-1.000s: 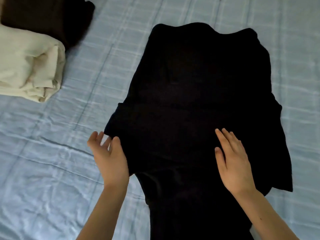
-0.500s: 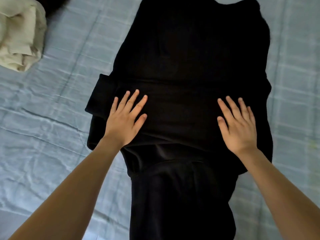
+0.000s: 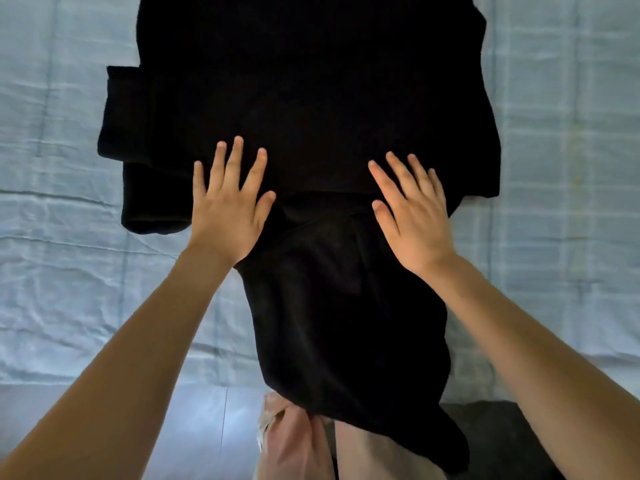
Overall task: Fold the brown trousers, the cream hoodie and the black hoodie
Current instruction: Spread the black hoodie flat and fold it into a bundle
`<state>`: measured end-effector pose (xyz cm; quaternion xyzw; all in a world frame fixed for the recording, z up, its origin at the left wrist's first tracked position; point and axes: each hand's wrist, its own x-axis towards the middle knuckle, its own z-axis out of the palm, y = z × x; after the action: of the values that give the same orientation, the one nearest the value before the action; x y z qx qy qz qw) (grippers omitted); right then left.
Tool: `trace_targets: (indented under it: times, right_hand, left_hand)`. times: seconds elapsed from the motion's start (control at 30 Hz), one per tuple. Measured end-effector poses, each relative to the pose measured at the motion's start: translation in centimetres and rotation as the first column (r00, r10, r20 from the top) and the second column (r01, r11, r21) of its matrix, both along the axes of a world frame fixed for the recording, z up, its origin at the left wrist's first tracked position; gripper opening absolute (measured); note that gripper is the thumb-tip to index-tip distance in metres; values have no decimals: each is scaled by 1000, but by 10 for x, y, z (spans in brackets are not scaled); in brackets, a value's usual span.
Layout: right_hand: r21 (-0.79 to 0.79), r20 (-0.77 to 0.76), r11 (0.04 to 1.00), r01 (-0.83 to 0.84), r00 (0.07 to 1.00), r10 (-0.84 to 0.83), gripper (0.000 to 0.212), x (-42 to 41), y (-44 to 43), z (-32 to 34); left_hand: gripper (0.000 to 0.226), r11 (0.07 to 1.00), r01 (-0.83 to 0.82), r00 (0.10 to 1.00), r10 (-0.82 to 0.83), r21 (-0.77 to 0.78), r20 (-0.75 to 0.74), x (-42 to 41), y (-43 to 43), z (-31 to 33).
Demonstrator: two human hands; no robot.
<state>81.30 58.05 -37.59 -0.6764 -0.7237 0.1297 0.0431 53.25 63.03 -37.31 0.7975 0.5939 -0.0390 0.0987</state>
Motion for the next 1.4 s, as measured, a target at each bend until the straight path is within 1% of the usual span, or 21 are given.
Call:
trace_targets:
  times: [0.1,0.2,0.27,0.3,0.33,0.37,0.43,0.47,0.5,0.53,0.63,0.77,0.83,0.93,0.97,1.0,1.07,1.13,1.2,1.3,1.4]
  right_hand:
    - [-59,-71,997,47,996,-51,56,-2,-65,16]
    - [-153,-107,963,220,966,-237,58,-9,-137,30]
    - [-227,-173,922,312,919,-354,57,-12,-169,34]
    - [-260,-245,907,330,886,-393,57,-13,-179,35]
    - [-294,-338,889,351,832,-440,57,-12,-185,36]
    - [-340,-426,860,381,753,-502,57,-11,-186,40]
    - [-436,-561,801,410,572,-598,59,-11,-184,51]
    - [-453,-610,797,401,512,-604,59,-12,-182,58]
    - [-448,-648,806,387,480,-591,59,-13,-180,65]
    - [-428,-678,822,377,467,-567,60,-14,-177,74]
    - [-321,-738,864,388,468,-485,62,-11,-164,99]
    - [-188,-805,874,448,440,-398,64,1,-122,126]
    - [-129,-823,886,446,450,-346,64,5,-86,133]
    - [-33,-803,915,403,534,-264,64,10,-16,124]
    - [-25,-789,917,398,556,-263,63,11,9,115]
    - [-41,-769,916,398,573,-283,61,11,32,104]
    - [-104,-702,920,377,627,-336,59,12,71,76]
    - [-147,-604,929,341,713,-357,58,12,91,45]
    - [-127,-523,925,357,769,-368,57,14,96,23]
    - [-74,-528,926,371,773,-352,55,18,93,8]
    - [-55,-531,932,358,780,-331,54,19,91,7]
  left_hand:
    - [56,997,-76,985,79,-29,153,5,-58,17]
    - [52,991,-119,964,130,-58,231,12,-141,27]
    - [54,973,-204,920,230,-111,318,13,-182,27]
    - [56,945,-283,864,325,-163,385,13,-197,27]
    - [58,906,-349,781,422,-240,460,14,-207,28]
    - [61,866,-378,687,499,-328,528,14,-214,29]
    - [64,800,-354,515,599,-485,613,10,-216,34]
    - [66,769,-328,443,638,-548,630,7,-213,39]
    - [66,751,-305,392,660,-586,641,3,-208,46]
    - [67,750,-290,369,661,-595,653,-1,-202,55]
    - [69,792,-271,329,611,-547,720,-14,-181,80]
    - [69,828,-299,205,540,-473,816,-23,-134,110]
    - [68,846,-328,161,488,-420,858,-23,-98,116]
    - [68,856,-357,150,448,-374,881,-14,-34,105]
    - [67,854,-376,168,445,-360,880,-10,-12,96]
    - [66,854,-398,212,442,-337,871,-5,9,86]
    - [64,852,-426,329,460,-305,825,3,41,60]
    - [64,834,-457,396,502,-309,769,9,58,36]
    - [65,832,-486,446,500,-268,743,12,64,19]
    - [66,845,-497,505,466,-196,727,12,62,7]
    - [67,839,-512,511,472,-187,718,11,62,5]
